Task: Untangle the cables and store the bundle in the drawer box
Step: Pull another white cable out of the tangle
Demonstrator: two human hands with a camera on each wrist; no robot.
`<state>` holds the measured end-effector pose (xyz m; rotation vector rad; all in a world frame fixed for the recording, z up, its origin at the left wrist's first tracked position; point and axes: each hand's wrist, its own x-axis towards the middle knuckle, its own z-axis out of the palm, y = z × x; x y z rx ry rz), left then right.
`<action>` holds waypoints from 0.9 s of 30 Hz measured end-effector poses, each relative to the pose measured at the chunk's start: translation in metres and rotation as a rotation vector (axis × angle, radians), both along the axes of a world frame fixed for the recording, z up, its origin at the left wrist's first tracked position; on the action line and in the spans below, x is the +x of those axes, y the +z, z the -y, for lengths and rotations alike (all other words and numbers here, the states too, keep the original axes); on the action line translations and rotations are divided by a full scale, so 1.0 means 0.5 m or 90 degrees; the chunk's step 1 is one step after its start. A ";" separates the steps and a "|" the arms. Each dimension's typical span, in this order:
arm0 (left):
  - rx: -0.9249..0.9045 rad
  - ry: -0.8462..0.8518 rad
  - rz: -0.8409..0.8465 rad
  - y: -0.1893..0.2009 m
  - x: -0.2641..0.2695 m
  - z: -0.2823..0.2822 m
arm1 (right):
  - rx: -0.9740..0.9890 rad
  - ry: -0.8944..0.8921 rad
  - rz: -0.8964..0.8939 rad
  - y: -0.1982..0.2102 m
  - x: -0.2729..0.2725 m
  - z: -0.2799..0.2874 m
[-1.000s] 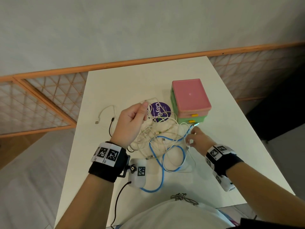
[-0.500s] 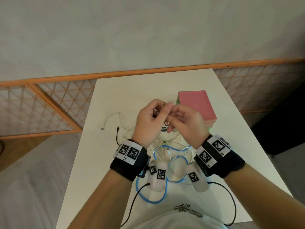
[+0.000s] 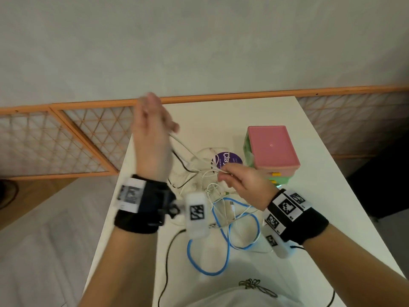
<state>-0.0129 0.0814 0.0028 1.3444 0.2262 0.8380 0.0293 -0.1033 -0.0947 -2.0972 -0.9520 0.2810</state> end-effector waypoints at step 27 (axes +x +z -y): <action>0.482 0.093 -0.398 -0.008 -0.083 -0.138 | -0.185 -0.033 0.088 0.106 0.150 -0.074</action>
